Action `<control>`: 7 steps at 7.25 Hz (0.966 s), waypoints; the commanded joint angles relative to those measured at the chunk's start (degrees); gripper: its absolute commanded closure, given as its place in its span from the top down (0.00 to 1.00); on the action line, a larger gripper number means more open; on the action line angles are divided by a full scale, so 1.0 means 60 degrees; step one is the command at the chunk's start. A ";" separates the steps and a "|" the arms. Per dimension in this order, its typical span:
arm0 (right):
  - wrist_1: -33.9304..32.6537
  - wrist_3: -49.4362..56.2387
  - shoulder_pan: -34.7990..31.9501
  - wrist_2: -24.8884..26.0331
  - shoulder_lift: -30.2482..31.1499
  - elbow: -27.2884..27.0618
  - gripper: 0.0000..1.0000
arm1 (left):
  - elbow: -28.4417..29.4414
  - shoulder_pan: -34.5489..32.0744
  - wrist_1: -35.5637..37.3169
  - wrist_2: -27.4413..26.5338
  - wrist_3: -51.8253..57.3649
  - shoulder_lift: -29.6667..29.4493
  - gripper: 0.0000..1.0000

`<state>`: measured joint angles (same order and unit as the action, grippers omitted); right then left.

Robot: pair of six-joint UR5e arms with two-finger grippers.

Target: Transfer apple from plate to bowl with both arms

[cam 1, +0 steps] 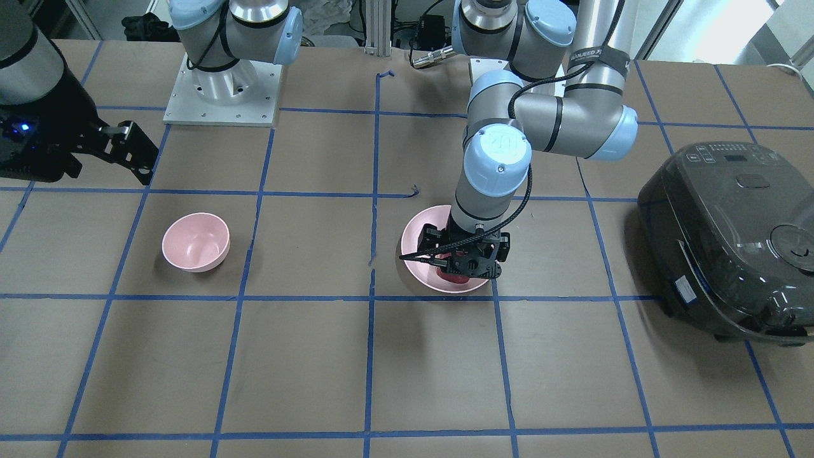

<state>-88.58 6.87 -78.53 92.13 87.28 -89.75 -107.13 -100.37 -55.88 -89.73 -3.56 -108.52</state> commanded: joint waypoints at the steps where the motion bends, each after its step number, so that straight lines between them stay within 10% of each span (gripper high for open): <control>1: -0.1533 0.1061 0.0955 -0.0149 -0.0015 -0.1454 1.00 | -0.0104 -0.0249 0.0318 -0.0074 0.0022 -0.0457 1.00; 5: -0.3255 0.1010 0.1209 -0.0662 -0.0410 -0.3248 1.00 | -0.0339 -0.0235 0.0304 -0.0497 0.0168 -0.0371 0.96; 7: -0.3299 0.0642 0.1150 -0.1057 -0.0587 -0.3439 1.00 | -0.0339 -0.0220 0.0290 -0.0499 0.0358 -0.0371 0.71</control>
<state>-108.13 11.71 -71.46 87.00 84.22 -109.59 -109.11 -101.77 -54.10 -92.53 -2.17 -110.89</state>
